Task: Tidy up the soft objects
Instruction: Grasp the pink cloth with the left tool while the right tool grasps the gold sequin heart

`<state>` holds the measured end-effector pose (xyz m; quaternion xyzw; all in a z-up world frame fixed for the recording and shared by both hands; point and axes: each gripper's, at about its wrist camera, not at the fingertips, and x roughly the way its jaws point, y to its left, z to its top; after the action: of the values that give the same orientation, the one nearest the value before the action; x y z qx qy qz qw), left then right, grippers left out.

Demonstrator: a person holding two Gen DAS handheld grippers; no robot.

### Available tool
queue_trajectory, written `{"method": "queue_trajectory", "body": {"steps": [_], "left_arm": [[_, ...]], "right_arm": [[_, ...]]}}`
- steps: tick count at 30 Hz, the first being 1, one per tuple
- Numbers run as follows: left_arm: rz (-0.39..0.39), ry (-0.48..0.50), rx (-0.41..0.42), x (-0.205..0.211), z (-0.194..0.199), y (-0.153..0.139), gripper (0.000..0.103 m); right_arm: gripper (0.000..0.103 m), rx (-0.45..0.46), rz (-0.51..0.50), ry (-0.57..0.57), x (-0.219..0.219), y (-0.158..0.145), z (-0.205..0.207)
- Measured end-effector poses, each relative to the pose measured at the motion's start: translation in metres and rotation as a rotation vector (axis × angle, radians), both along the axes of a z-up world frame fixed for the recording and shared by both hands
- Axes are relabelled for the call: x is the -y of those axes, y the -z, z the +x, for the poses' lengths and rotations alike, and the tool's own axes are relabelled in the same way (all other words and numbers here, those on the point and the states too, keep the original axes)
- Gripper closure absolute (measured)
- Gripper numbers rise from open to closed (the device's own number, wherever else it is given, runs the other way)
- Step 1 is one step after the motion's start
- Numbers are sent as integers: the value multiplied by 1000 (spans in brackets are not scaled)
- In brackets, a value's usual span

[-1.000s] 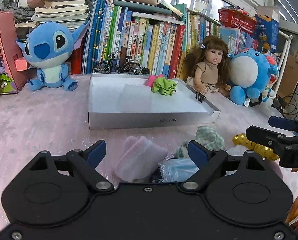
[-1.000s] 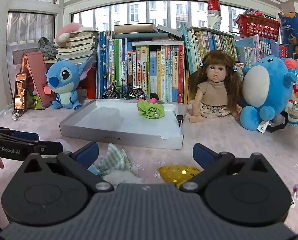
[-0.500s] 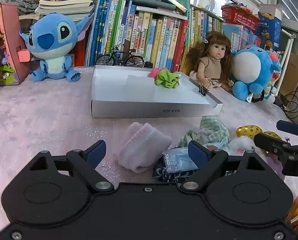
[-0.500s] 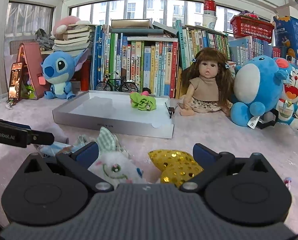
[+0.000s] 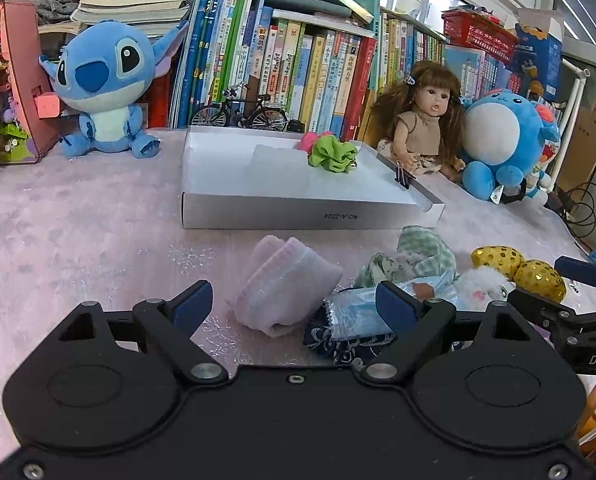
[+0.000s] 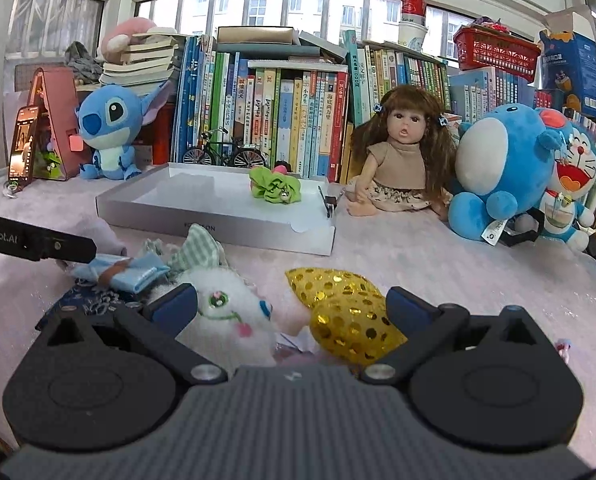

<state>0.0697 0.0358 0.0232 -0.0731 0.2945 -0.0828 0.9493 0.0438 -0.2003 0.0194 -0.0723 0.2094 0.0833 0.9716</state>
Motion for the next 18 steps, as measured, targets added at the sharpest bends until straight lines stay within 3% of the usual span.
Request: {"method": "queue_trajectory", "body": {"steps": [5, 13, 18], "left_arm": [[8, -19, 7, -6, 3, -3, 18], [5, -48, 15, -17, 7, -9, 35], [23, -33, -24, -14, 9, -3, 38]], "right_arm": [[0, 6, 3, 14, 5, -1, -1], [0, 60, 67, 149, 24, -8, 2], [2, 10, 81, 191, 32, -4, 11]]}}
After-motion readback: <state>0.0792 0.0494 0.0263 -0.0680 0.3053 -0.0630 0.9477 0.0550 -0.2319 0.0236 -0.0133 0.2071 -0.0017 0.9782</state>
